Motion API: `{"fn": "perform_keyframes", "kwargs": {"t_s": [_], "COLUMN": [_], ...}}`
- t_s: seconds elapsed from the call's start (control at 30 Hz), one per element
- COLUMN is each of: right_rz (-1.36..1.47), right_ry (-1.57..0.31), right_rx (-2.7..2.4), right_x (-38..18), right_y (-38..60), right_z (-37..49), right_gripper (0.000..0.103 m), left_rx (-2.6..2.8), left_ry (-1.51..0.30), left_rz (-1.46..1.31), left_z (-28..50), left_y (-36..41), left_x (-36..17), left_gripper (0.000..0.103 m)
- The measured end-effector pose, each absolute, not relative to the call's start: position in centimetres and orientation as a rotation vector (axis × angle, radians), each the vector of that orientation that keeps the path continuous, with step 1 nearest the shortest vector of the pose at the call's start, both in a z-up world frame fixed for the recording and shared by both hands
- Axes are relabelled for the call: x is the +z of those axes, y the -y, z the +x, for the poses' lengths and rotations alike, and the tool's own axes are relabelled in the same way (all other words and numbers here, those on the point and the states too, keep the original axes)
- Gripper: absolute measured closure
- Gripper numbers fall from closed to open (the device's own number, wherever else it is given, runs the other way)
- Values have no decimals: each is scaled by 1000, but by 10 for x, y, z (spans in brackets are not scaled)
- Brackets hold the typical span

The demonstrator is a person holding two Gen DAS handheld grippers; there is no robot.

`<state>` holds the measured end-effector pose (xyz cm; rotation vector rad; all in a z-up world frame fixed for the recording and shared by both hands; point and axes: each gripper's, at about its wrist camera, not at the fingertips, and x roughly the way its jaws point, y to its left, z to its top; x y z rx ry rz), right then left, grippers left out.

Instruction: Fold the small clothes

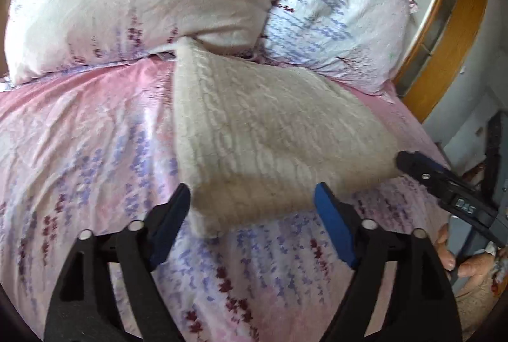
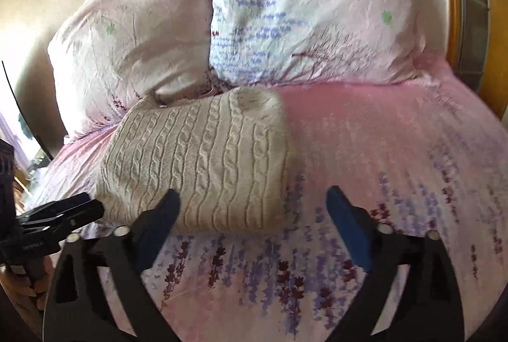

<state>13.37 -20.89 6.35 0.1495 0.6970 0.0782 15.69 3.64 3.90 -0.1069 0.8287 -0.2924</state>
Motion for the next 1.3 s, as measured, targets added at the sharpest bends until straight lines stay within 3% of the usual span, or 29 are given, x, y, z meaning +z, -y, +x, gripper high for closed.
{"fn": "perform_keyframes", "kwargs": {"t_s": [0.23, 1.3], "right_rz": [84, 14], "right_ry": [-755, -980], "right_rx": [40, -20], "right_x": [49, 14], "right_y": [194, 183], "right_z": [121, 125], "right_gripper": [1, 1], "left_rx": [-96, -32], "left_ry": [-908, -941], "left_rz": [-68, 26], "left_z": [136, 135], "left_y": [-42, -28], "left_x": [19, 1], "left_gripper": [5, 2]}}
